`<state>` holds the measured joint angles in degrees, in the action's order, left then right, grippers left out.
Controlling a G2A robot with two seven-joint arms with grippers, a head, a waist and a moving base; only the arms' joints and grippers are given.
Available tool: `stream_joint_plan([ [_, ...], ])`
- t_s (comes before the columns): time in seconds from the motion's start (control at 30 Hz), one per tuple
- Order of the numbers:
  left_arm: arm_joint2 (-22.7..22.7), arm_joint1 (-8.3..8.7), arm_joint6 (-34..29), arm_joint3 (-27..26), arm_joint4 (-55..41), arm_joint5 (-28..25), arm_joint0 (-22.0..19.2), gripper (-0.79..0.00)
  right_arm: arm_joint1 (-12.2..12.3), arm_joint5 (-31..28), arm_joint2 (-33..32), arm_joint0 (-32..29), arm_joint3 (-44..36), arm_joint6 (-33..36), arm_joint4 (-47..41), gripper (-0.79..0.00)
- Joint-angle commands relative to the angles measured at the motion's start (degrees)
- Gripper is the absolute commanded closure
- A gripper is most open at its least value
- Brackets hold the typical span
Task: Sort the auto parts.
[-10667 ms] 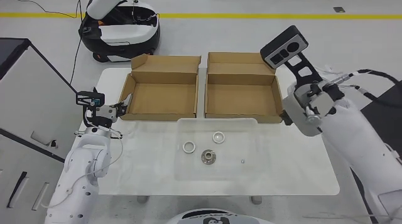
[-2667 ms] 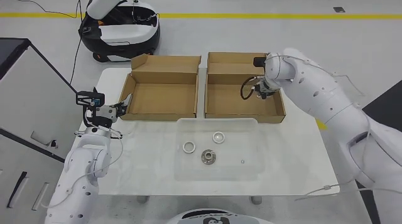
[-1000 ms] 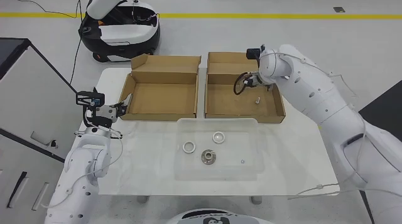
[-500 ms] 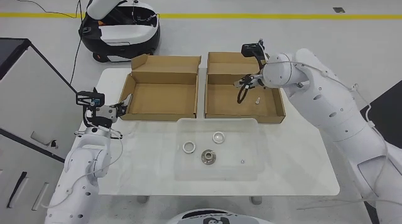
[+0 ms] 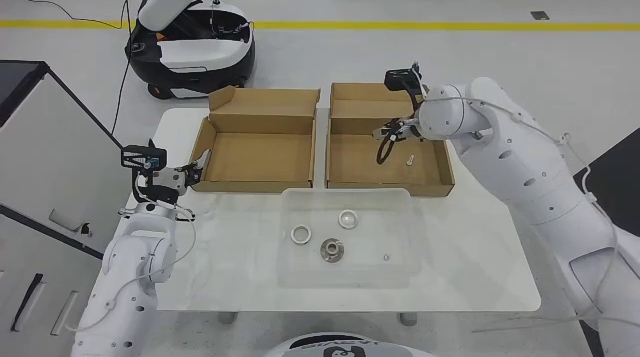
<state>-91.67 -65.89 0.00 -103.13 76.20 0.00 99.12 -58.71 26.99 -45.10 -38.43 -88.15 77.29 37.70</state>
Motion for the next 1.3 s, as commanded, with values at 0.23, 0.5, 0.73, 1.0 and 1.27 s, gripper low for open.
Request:
stream_joint_plan([
  [0.23,0.0,0.00,0.0,0.0,0.0,0.0,0.0,-0.785,0.6,-5.8,0.0,-1.8,-5.6,2.4,4.1,-0.785],
  [0.5,0.0,0.00,0.0,0.0,0.0,0.0,0.0,-0.785,1.3,-12.0,-0.5,-2.5,-11.6,8.5,6.6,-0.785],
  [0.73,0.0,0.00,0.0,0.0,0.0,0.0,0.0,-0.785,2.1,-17.2,-0.8,-3.8,-15.1,10.7,7.1,-0.785],
  [1.0,0.0,0.00,0.0,0.0,0.0,0.0,0.0,-0.785,4.3,-22.8,2.4,-3.4,-17.3,10.7,6.8,-0.785],
  [1.27,0.0,0.00,0.0,0.0,0.0,0.0,0.0,-0.785,7.1,-27.1,7.2,-0.8,-21.2,10.7,3.3,-0.785],
])
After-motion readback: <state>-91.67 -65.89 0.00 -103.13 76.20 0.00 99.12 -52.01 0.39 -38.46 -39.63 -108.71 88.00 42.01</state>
